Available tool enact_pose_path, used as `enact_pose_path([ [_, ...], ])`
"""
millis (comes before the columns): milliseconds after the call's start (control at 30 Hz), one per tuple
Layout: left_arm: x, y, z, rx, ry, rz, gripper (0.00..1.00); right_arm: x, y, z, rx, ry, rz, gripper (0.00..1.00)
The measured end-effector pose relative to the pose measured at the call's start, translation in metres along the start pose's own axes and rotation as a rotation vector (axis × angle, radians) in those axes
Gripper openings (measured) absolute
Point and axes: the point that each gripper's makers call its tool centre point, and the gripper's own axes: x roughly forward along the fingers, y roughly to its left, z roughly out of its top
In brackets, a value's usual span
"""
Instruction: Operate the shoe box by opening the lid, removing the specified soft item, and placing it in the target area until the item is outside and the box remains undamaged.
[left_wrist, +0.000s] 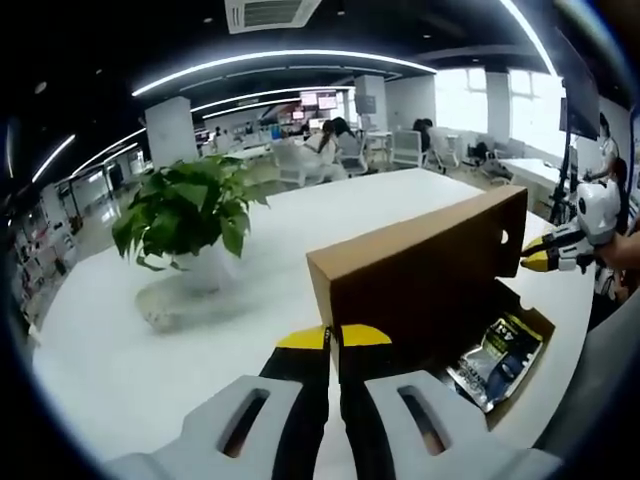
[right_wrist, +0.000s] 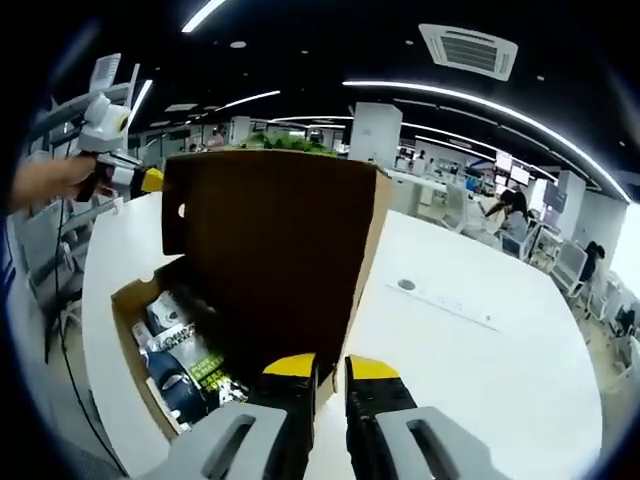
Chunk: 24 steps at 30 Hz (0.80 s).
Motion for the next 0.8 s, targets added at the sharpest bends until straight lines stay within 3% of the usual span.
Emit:
enact_pose_path([
  [267, 0.004, 0.002, 0.002, -0.007, -0.004, 0.000, 0.00, 0.009, 0.000, -0.014, 0.028, 0.030, -0.006, 0.01],
  [400, 0.006, 0.003, 0.003, -0.012, -0.007, 0.001, 0.00, 0.012, -0.002, -0.015, 0.060, 0.023, -0.003, 0.00],
  [800, 0.008, 0.004, 0.004, -0.009, -0.009, -0.007, 0.00, 0.021, -0.006, -0.011, 0.023, 0.021, -0.007, 0.00],
])
